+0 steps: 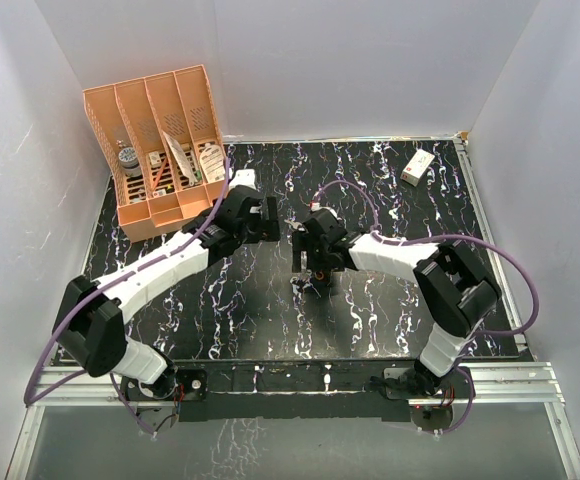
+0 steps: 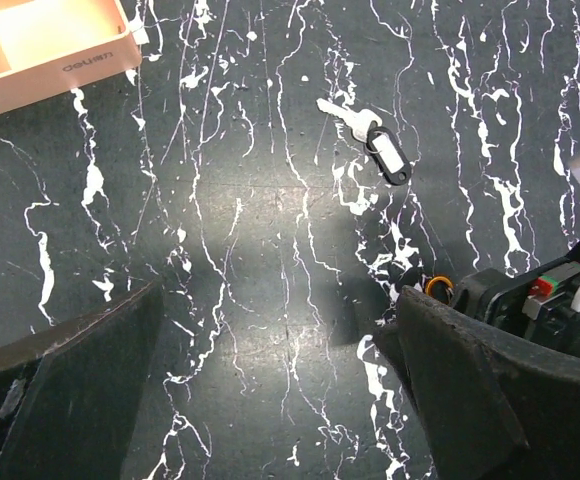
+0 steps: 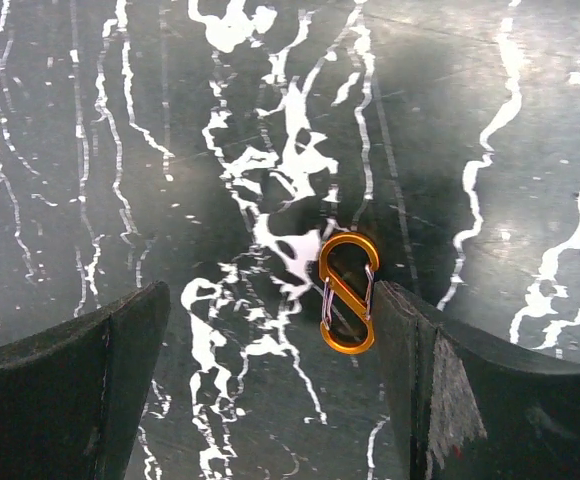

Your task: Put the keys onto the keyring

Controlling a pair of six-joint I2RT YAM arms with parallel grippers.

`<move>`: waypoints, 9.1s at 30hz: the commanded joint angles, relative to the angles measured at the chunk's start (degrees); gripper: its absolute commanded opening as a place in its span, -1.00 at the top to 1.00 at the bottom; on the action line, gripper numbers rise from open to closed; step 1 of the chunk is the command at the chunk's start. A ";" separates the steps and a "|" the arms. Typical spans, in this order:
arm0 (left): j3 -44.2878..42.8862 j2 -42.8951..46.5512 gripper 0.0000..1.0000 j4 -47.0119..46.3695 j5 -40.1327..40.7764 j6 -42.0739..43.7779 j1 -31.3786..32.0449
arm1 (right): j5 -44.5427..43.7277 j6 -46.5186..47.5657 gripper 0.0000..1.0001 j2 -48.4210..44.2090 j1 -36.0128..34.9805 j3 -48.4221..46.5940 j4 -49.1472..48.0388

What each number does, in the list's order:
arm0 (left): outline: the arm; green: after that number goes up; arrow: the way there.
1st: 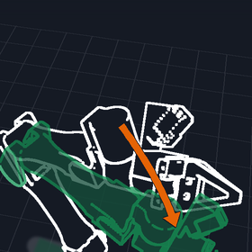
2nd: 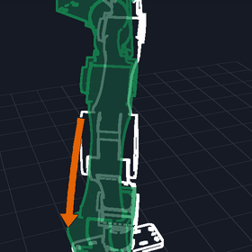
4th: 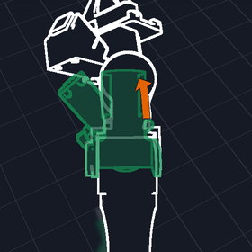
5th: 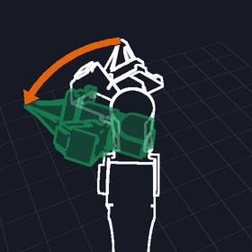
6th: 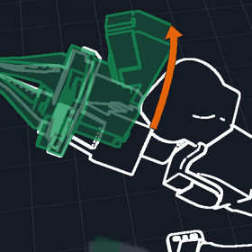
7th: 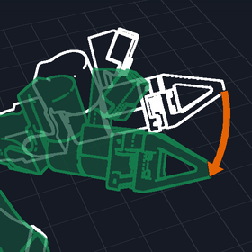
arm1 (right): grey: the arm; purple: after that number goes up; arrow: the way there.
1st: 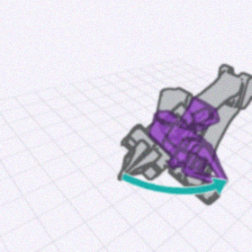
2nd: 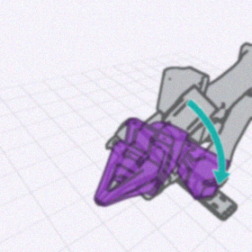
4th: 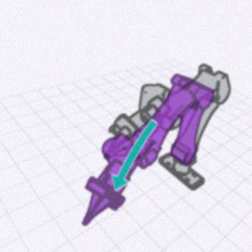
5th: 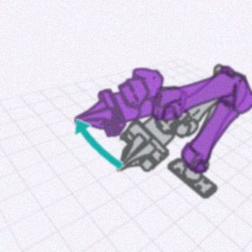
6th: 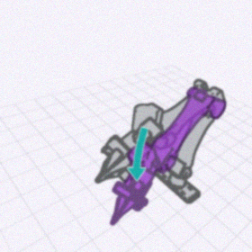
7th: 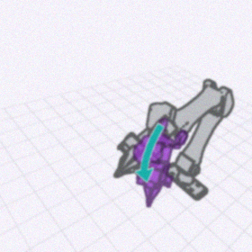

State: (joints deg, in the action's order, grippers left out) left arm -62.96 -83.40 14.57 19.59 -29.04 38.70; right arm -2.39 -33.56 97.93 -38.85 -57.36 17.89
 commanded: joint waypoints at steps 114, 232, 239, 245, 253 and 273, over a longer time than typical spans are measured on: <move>-5.63 -22.11 -0.44 6.97 7.59 -8.09 14.50 | -4.15 7.26 -0.71 -21.73 16.29 -2.58 -1.71; -0.37 -20.76 -0.11 -0.94 4.05 -4.00 11.50 | -4.34 7.55 -0.70 -23.40 16.35 -1.72 -1.30; -0.62 -21.18 -0.06 -1.11 4.05 -3.92 11.31 | -4.44 7.55 -0.71 -23.48 16.35 -1.57 -1.37; -0.84 -21.69 -0.02 -1.29 3.92 -3.88 11.07 | -4.41 7.55 -0.70 -23.46 16.36 -1.58 -1.37; -1.28 -22.55 0.00 -1.56 3.62 -3.61 10.92 | -4.41 7.55 -0.70 -23.49 16.35 -1.52 -1.40; -1.12 -23.00 0.18 -1.58 2.82 -3.57 10.74 | -4.37 7.63 -0.70 -23.35 16.44 -1.70 -1.52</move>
State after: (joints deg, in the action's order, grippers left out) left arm -63.70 -105.67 11.14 22.90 -32.62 49.93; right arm -6.07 -26.87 76.29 -22.74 -59.00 19.11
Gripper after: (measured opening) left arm 0.418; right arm 0.852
